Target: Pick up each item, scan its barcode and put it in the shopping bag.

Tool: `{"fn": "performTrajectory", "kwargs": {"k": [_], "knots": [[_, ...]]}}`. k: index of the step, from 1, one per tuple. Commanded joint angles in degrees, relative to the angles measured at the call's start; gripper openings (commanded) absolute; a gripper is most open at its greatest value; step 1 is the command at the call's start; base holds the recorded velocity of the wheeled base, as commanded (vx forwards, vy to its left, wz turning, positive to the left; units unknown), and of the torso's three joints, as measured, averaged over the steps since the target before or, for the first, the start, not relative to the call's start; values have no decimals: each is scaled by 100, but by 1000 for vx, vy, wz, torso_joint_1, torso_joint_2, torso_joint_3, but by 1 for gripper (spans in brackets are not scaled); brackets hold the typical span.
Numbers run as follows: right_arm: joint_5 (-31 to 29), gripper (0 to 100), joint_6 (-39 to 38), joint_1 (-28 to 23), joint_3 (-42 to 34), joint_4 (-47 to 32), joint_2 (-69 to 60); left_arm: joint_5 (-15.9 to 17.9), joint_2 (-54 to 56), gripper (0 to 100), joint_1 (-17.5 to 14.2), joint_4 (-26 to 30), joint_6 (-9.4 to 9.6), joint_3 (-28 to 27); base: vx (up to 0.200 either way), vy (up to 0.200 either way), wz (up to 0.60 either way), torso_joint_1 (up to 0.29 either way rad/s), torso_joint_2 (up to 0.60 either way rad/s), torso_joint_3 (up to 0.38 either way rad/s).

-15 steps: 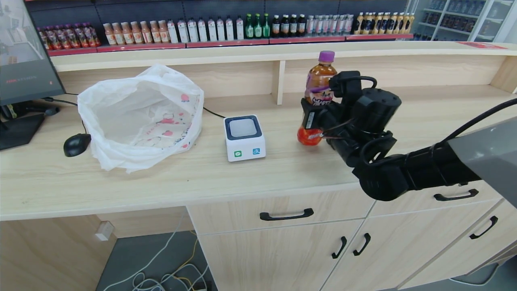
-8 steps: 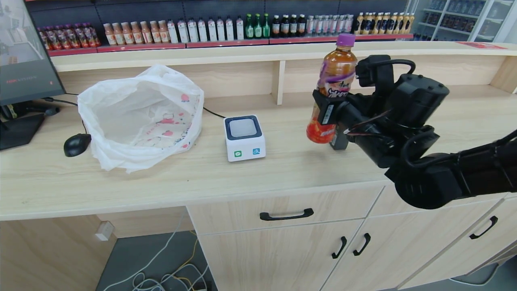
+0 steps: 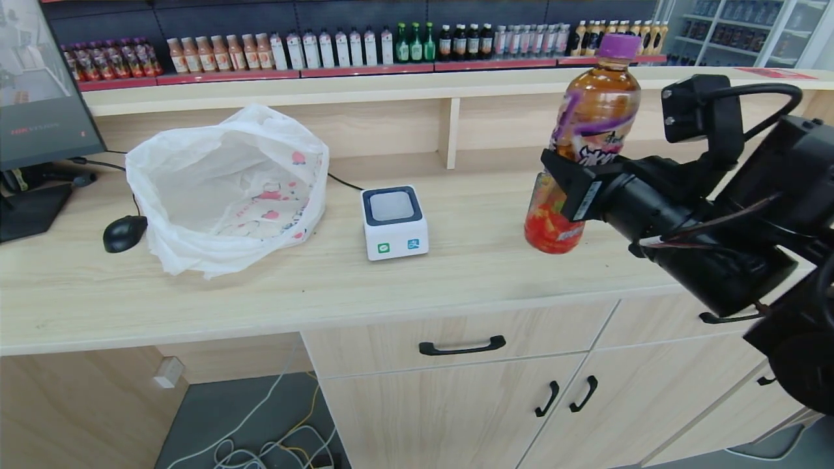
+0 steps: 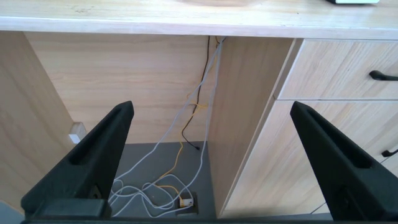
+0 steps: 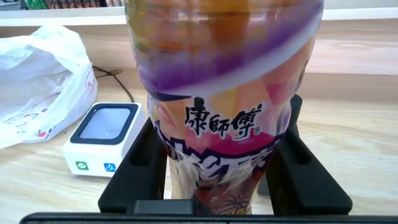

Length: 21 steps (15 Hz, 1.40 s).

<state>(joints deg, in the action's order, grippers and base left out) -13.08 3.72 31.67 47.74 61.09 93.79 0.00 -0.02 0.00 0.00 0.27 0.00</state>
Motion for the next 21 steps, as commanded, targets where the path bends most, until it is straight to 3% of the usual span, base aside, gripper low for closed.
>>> {"fn": "performTrajectory", "kwargs": {"k": [1,7,11,14,18,21], "knots": [[-28,0,6,102,-784,8,-784,0,2,100,0,0,0,0,0,0,0,0,0,0],[-116,0,-47,278,-2207,26,-1689,0,2,100,0,0,0,0,0,0,0,0,0,0],[-107,0,-29,305,-2199,17,-1759,0,2,100,0,0,0,0,0,0,0,0,0,0],[-142,0,279,788,-2163,-9,-1663,0,2,100,0,0,0,0,0,0,0,0,0,0],[-81,0,1386,1403,-2216,0,-1663,0,2,100,0,0,0,0,0,0,0,0,0,0],[-327,0,2309,2502,-2225,8,-1900,0,2,100,0,0,0,0,0,0,0,0,0,0]]}}
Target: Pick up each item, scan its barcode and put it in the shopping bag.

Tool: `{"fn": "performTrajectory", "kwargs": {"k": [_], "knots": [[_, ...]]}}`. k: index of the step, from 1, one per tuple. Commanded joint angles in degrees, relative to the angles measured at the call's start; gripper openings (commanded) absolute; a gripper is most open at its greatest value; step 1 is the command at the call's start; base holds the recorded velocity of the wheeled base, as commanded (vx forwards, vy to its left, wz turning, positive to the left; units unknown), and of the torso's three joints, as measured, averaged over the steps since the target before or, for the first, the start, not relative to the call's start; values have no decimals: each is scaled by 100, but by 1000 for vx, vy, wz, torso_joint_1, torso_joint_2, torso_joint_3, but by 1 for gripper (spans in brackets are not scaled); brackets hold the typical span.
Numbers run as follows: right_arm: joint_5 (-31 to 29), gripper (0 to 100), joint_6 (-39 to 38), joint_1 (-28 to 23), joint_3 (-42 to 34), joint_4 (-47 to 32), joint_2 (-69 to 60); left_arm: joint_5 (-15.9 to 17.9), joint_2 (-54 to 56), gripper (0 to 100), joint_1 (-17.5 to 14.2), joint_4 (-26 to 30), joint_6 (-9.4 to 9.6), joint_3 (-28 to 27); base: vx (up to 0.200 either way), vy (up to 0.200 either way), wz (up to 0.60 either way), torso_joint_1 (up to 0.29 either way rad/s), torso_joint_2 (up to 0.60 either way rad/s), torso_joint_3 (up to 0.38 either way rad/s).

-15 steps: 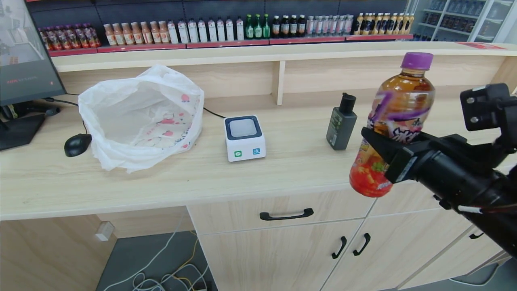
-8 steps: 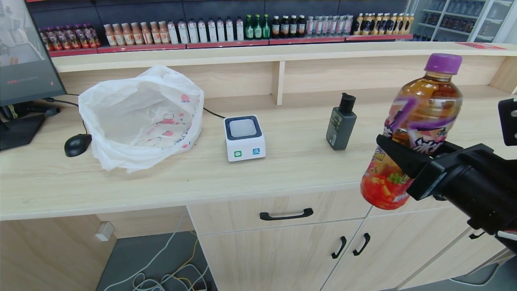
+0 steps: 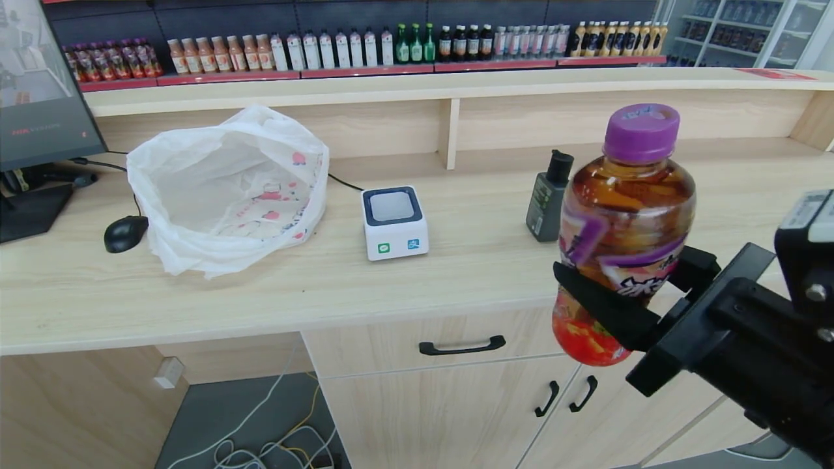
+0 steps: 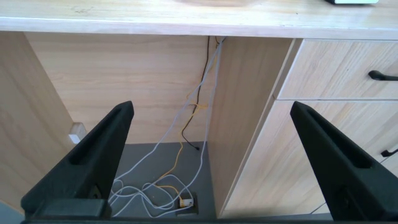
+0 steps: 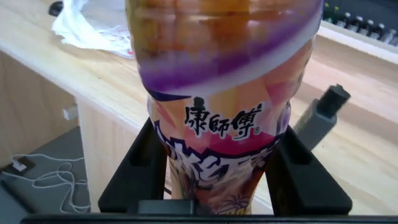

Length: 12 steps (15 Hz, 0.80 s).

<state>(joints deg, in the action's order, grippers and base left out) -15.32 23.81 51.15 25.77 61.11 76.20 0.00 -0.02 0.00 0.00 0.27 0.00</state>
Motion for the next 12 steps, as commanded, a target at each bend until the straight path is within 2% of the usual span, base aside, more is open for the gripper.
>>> {"fn": "performTrajectory", "kwargs": {"k": [1,2,5,6,7,9,11,12], "knots": [[-234,0,546,888,-143,-3,-273,0,2,100,0,0,0,0,0,0,0,0,0,0],[-331,0,748,1072,-239,15,-369,0,2,100,0,0,0,0,0,0,0,0,0,0],[-322,0,1056,1134,-327,6,-607,0,2,100,0,0,0,0,0,0,0,0,0,0],[-269,0,1504,1415,-424,6,-703,0,2,100,0,0,0,0,0,0,0,0,0,0],[-269,0,1557,1477,-433,-3,-659,0,2,100,0,0,0,0,0,0,0,0,0,0],[-269,0,1838,1881,-441,6,-299,0,2,100,0,0,0,0,0,0,0,0,0,0],[-217,0,1917,1969,-292,6,61,0,2,100,0,0,0,0,0,0,0,0,0,0],[47,0,2154,1969,-222,-3,220,0,2,100,0,0,0,0,0,0,0,0,0,0]]}}
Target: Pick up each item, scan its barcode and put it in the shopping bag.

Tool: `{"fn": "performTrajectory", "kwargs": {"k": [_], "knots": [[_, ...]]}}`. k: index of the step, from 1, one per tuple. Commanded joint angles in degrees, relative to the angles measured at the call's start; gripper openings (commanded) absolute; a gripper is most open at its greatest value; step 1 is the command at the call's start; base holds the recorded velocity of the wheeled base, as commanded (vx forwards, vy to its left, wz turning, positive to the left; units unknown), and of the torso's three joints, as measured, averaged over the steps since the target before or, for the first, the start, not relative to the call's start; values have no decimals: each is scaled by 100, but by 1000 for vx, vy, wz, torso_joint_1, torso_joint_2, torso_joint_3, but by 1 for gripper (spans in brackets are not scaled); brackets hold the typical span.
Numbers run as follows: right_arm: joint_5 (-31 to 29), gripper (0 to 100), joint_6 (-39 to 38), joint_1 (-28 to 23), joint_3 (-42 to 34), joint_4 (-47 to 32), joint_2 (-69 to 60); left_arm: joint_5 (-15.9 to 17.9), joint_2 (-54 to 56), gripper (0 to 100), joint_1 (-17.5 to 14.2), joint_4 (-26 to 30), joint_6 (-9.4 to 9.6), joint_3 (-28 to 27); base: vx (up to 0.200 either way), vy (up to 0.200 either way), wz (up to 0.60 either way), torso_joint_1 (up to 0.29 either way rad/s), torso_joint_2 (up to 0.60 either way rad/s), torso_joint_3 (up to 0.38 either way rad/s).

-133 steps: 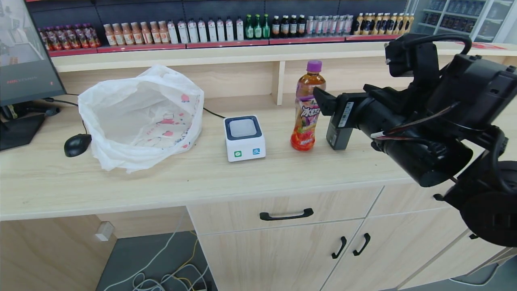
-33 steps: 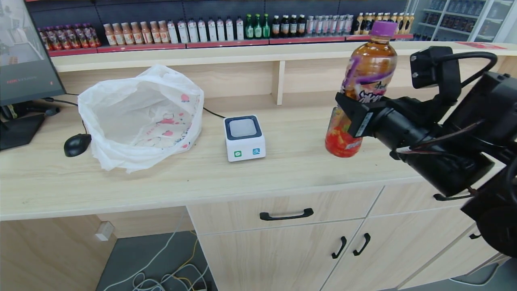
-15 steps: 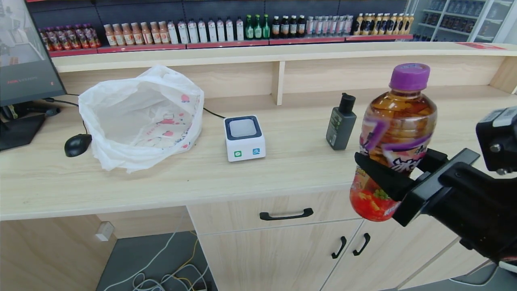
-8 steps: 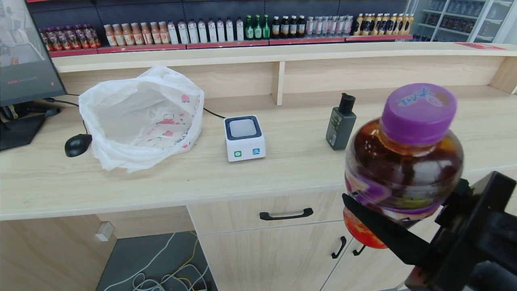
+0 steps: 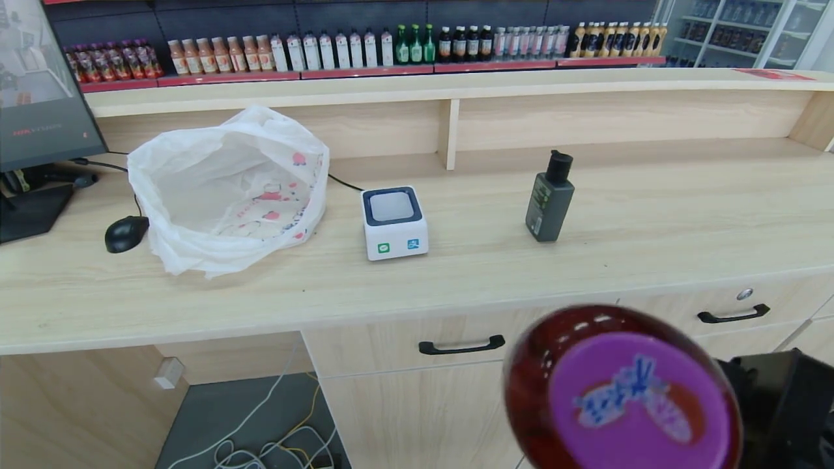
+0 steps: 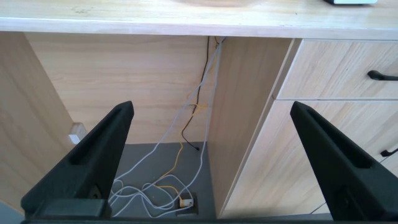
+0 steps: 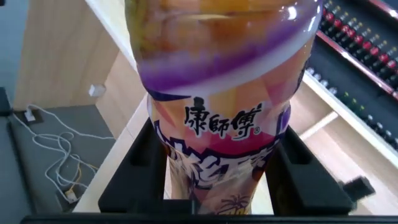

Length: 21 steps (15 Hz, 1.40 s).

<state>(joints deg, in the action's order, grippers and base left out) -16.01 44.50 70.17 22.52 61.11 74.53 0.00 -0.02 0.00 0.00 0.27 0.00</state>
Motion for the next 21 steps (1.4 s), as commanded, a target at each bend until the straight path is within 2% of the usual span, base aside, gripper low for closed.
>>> {"fn": "performTrajectory", "kwargs": {"k": [1,4,7,8,13,15,17,21], "knots": [[361,0,332,58,218,6,580,0,2,100,0,0,0,0,0,0,0,0,0,0],[757,0,1184,50,411,94,914,0,2,100,0,0,0,0,0,0,0,0,0,0],[1012,0,1685,137,482,94,1098,0,2,100,0,0,0,0,0,0,0,0,0,0],[1091,0,2213,173,526,94,1116,0,2,100,0,0,0,0,0,0,0,0,0,0],[1267,0,3707,173,359,191,1037,0,2,100,0,0,0,0,0,0,0,0,0,0],[1275,0,3962,173,-107,920,1028,0,2,100,0,0,0,0,0,0,0,0,0,0],[1302,0,4410,23,-397,2300,1178,0,2,100,0,0,0,0,0,0,0,0,0,0],[1363,0,4840,-56,-626,2608,1468,0,2,100,0,0,0,0,0,0,0,0,0,0]]}}
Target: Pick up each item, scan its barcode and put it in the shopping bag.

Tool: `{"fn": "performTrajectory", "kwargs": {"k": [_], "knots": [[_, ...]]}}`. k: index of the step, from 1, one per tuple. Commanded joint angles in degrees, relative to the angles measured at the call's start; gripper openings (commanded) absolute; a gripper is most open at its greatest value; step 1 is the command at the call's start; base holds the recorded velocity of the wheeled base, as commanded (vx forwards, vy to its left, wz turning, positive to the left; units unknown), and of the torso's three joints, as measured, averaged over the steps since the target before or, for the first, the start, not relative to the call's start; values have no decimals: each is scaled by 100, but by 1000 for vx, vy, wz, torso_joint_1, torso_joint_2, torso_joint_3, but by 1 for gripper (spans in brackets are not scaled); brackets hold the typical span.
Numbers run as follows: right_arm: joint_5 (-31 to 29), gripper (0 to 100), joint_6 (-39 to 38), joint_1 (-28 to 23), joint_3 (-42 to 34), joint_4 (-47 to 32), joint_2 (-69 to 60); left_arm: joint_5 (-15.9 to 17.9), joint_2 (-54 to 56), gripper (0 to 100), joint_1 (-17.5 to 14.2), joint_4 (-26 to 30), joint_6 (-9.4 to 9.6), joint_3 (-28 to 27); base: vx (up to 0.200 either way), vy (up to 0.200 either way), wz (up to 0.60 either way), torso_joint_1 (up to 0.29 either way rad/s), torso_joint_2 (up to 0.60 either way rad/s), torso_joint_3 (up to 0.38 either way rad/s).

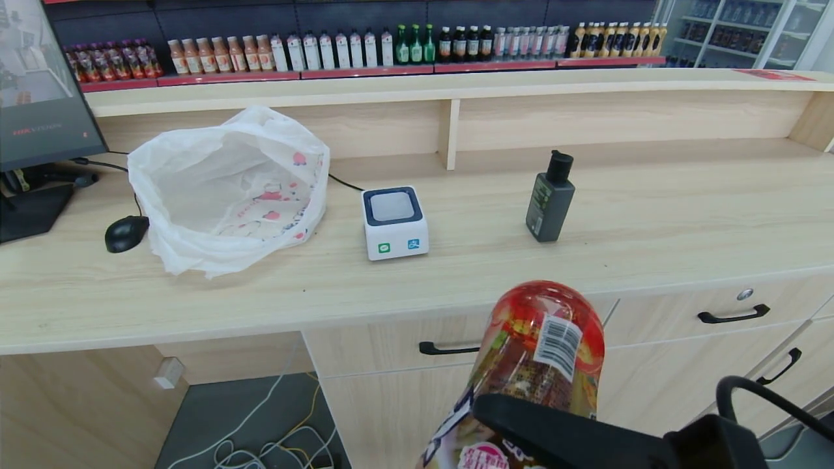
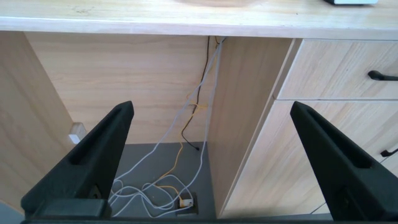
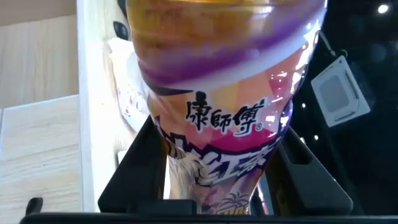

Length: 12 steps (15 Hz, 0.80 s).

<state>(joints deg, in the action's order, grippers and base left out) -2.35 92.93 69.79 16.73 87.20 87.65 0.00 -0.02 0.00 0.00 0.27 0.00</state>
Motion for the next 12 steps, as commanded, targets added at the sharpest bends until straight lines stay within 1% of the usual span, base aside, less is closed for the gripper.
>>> {"fn": "performTrajectory", "kwargs": {"k": [1,2,3,4,7,9,12], "knots": [[-2,0,120,-18,-55,8,156,0,2,100,9,0,0,0,0,0,0,0,0,0],[-2,0,349,-18,-55,8,156,0,2,100,0,0,0,0,0,0,0,0,0,0],[-2,0,867,-18,-99,8,165,0,2,100,0,0,0,0,0,0,0,0,0,0],[-2,0,1131,-9,-126,43,182,0,2,100,0,0,0,0,0,0,0,0,0,0],[77,0,1061,-27,-117,262,217,0,2,100,0,0,0,0,0,0,0,0,0,0],[288,0,1061,-80,-161,280,217,0,2,100,0,0,0,0,0,0,0,0,0,0],[332,0,1061,-80,-222,280,226,0,2,100,0,0,0,0,0,0,0,0,0,0]]}}
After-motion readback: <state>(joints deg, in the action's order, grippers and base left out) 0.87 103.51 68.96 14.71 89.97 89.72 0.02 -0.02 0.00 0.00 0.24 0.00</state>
